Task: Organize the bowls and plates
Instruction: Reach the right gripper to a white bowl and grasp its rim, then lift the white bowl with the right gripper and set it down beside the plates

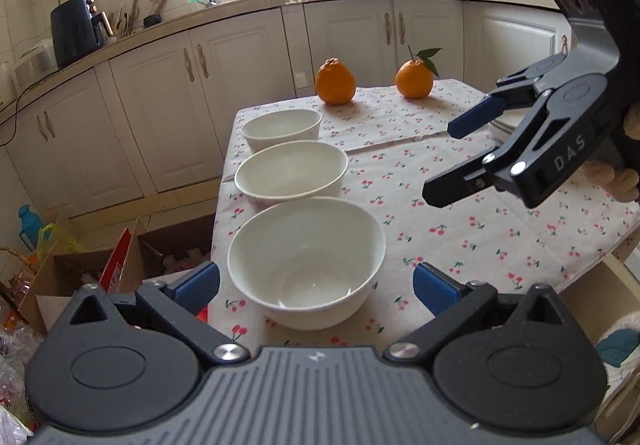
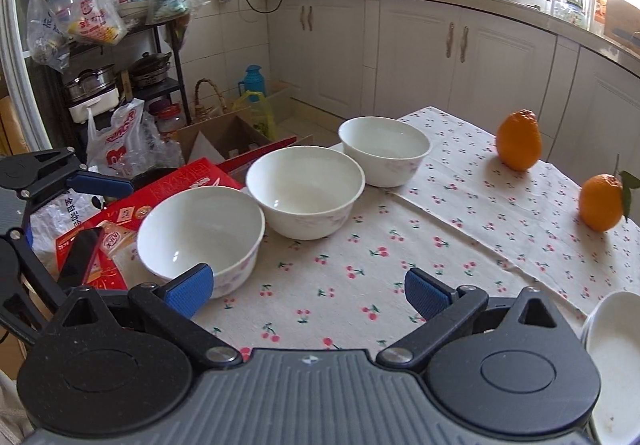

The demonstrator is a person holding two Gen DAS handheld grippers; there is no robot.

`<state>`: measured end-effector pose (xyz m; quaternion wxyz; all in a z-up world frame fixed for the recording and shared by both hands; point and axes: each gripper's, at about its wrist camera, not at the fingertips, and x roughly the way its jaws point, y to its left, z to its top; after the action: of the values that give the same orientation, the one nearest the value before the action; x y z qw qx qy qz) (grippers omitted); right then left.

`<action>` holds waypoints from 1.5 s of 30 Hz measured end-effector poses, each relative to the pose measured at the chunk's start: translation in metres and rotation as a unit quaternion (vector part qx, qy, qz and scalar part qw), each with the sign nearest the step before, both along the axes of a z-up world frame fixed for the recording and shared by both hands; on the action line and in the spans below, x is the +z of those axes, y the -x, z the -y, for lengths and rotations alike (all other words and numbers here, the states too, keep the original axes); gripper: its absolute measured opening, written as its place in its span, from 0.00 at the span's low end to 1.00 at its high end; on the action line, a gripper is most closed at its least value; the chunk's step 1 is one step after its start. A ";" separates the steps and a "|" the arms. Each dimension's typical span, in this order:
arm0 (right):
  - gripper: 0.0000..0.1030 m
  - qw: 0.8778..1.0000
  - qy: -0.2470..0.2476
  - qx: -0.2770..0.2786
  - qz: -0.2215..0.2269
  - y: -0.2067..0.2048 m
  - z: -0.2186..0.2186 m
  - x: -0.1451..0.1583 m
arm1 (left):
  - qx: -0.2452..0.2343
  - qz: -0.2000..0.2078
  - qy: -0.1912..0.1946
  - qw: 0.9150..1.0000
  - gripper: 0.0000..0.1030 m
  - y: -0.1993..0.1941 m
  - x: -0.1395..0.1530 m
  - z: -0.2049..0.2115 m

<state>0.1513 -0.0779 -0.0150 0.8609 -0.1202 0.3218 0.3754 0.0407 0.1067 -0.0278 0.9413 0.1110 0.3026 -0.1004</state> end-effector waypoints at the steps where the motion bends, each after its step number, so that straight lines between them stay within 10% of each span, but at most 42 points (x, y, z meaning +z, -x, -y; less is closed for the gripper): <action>1: 1.00 1.000 -0.003 0.007 -0.005 -0.001 -0.005 0.000 | 0.001 -0.005 0.000 1.000 0.99 -0.002 -0.003 -0.003; 12: 0.97 0.997 -0.018 0.048 -0.063 -0.019 -0.048 -0.013 | -0.028 -0.029 0.010 0.999 0.97 -0.021 -0.026 -0.015; 28: 0.62 0.990 -0.029 0.072 -0.121 -0.035 -0.066 -0.027 | -0.046 -0.033 0.025 0.998 0.83 -0.027 -0.030 -0.019; 45: 0.63 0.990 -0.032 0.067 -0.118 -0.026 -0.054 -0.022 | -0.061 -0.035 0.017 0.997 0.83 -0.022 -0.019 -0.009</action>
<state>0.1777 -0.0236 -0.0365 0.7932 -0.0689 0.4003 0.4536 0.0628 0.1159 -0.0470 0.9240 0.1093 0.3266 -0.1664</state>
